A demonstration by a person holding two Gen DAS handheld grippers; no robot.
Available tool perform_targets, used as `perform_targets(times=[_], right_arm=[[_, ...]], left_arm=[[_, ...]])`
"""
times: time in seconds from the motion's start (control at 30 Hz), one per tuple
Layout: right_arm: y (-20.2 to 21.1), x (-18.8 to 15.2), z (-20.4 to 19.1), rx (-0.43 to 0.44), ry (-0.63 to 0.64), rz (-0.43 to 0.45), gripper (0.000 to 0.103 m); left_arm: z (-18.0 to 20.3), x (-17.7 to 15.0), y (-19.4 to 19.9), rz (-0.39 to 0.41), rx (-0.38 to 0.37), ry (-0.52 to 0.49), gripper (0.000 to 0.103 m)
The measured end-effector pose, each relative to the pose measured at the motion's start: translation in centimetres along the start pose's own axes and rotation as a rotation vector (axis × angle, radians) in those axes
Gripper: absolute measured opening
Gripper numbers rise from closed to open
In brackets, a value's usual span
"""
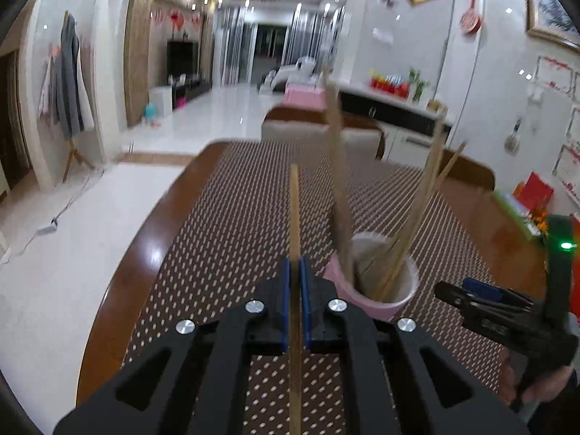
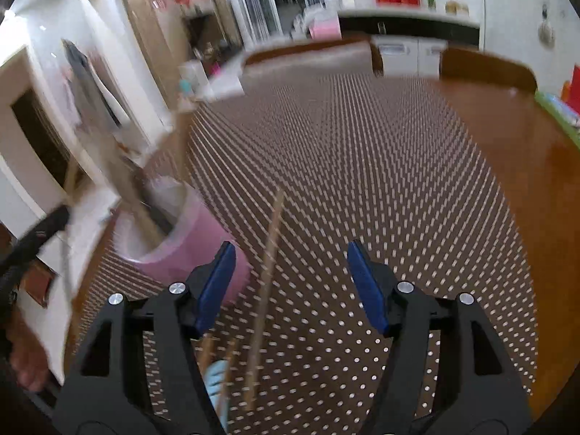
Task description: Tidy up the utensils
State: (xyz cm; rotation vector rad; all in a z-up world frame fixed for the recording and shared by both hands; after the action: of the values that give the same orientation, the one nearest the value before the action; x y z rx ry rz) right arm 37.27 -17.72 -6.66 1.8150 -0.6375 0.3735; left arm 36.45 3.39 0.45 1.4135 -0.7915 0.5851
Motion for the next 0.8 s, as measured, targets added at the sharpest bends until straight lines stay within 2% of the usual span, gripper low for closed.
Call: perform_targets(times=[0.2,0.27,0.43,0.5,0.53,0.63,0.67,0.73,0.8], right_arm=[[-4.2,-0.2,-1.3,-0.034,0.074,-0.050,0.063],[-5.1,-0.4,-1.7,-0.043,0.080,-0.068,0.053],[-7.0,-0.5,-3.1,-0.093,0.131,-0.060,0.050],[-8.0,-0.7,-3.4,-0.098,0.137,-0.086,0.038],[-8.3,-0.7,-3.5,-0.090,0.138,-0.091,0.038],[-8.7,-0.9,-4.0,-0.136,0.167,-0.069,0.023],[-8.8,-0.8,-3.9,-0.117,0.147,-0.081,0.010],[-9.0,-0.4,-3.1,-0.061,0.087,-0.122,0.007],[-8.7,-0.1,-2.2,-0.030,0.029,-0.126,0.006]], left_arm=[[-1.6,-1.7,-2.2,-0.074,0.009,0.013,0.006],[-1.9,-2.1,-2.5,-0.076,0.007,0.016,0.006],[-2.6,-2.9,-3.1,-0.077,0.006,0.035,0.006],[-2.7,-3.1,-3.4,-0.082,0.006,0.040,0.006],[-2.8,-3.3,-3.5,-0.084,0.002,0.043,0.006],[-2.6,-3.5,-3.7,-0.082,-0.002,0.048,0.006],[-2.6,-3.6,-3.7,-0.081,-0.004,0.050,0.006],[-2.5,-3.5,-3.6,-0.075,-0.008,0.051,0.006],[-2.5,-3.4,-3.3,-0.064,-0.005,0.053,0.006]])
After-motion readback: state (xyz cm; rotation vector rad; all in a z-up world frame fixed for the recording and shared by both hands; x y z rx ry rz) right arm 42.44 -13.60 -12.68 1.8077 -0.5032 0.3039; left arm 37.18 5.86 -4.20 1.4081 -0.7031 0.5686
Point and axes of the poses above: each gripper's, at about its wrist camera, not at the fingertips, and y roughly against the way its jaws point, z to its right, x to its top, the point moved 2 cm from there along -y, roughly the way its jaws point, and after that the axes turned 11 degrees about -y, right-handed, at the moved point
